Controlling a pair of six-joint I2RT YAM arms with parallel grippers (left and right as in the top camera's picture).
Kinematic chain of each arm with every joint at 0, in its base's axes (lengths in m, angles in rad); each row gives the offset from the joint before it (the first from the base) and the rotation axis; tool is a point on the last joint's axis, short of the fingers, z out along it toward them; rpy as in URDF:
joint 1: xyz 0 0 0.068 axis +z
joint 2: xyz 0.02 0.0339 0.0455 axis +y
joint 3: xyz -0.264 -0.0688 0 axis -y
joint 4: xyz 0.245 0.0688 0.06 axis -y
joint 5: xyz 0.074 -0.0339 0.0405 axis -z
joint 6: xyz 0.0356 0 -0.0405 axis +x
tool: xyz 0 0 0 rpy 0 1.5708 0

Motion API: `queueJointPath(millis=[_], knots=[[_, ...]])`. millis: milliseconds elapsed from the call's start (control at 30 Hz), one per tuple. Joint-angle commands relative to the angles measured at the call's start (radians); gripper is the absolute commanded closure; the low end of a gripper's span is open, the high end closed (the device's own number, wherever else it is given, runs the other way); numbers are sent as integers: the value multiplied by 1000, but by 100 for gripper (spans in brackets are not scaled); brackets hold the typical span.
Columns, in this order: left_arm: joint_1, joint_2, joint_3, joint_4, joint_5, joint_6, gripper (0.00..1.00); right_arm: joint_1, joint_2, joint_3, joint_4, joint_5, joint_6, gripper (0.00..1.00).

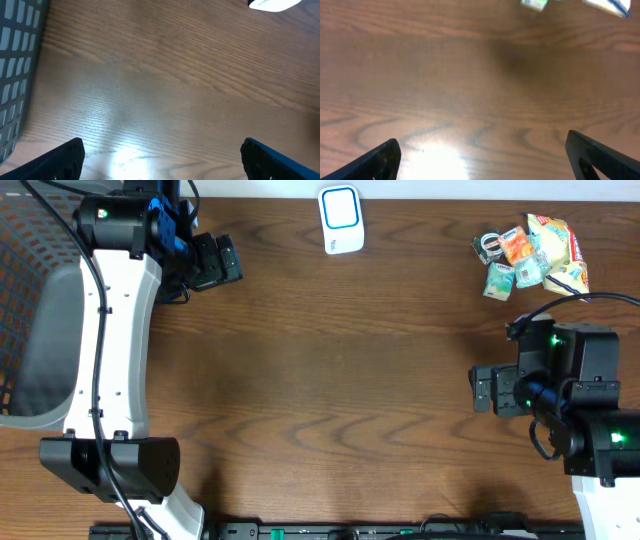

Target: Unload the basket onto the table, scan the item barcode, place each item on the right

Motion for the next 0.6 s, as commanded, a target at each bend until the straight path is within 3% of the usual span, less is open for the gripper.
queueJointPath(millis=[0,233,567], knots=[[6,5,3,-3,-13,6,2,3,0,-5,-15,-14,21,1],[6,5,3,-3,-13,6,2,2,-60,-159,186,-80,27,1],[6,5,3,-3,-13,6,2,2,-386,-663,689,-175,27,1]])
